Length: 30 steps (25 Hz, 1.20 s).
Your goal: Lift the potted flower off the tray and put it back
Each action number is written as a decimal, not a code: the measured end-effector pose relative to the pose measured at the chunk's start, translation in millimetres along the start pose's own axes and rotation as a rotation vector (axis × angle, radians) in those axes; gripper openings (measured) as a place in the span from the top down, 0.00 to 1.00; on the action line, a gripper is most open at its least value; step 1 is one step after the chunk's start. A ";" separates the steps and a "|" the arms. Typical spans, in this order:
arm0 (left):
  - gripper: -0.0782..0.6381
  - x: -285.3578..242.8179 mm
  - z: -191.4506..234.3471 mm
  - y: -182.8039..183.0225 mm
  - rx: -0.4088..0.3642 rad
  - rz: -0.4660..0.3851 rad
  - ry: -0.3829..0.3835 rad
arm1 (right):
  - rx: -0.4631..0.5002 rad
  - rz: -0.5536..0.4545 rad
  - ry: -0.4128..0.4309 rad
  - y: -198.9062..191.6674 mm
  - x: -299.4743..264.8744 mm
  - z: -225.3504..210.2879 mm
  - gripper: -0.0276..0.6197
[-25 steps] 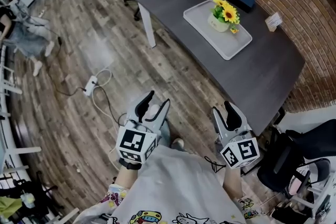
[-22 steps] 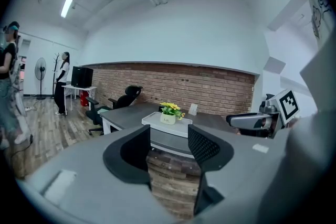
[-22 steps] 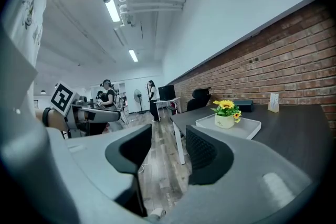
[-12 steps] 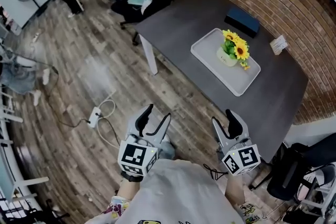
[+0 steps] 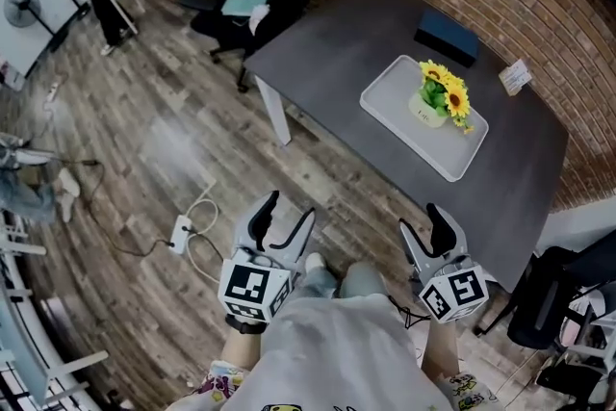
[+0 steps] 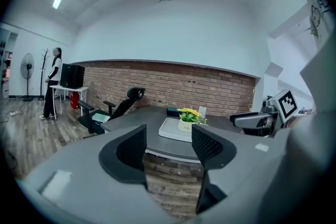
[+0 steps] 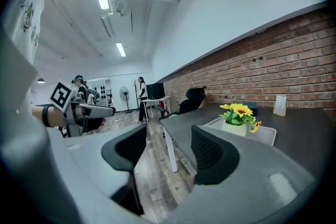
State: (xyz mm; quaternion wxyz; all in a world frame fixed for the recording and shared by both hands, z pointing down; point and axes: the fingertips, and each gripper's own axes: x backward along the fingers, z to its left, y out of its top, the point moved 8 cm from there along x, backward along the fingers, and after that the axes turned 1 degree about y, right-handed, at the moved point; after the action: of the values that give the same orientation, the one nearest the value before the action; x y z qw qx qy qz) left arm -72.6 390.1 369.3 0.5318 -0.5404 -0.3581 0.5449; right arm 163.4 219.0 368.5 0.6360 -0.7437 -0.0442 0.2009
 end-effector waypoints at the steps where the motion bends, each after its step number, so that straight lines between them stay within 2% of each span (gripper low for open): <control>1: 0.50 -0.8 3.4 0.2 0.002 -0.001 0.000 | -0.003 0.004 -0.006 0.7 -1.1 -0.3 0.55; 11: 0.48 -32.2 15.4 -5.1 0.015 0.028 -0.031 | -0.040 0.014 -0.034 -0.7 -19.7 -24.5 0.54; 16: 0.46 -69.9 27.1 10.6 -0.004 0.041 -0.070 | -0.047 -0.004 -0.062 10.7 -44.4 -49.3 0.51; 30: 0.44 -250.0 26.7 89.6 -0.093 0.010 -0.277 | -0.048 -0.098 -0.213 59.9 -103.1 -170.6 0.47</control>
State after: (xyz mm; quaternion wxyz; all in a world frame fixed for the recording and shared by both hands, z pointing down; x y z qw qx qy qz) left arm -153.2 137.5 339.0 0.4490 -0.4856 -0.4505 0.5997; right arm 118.2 16.2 354.6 0.6186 -0.7303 -0.1527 0.2465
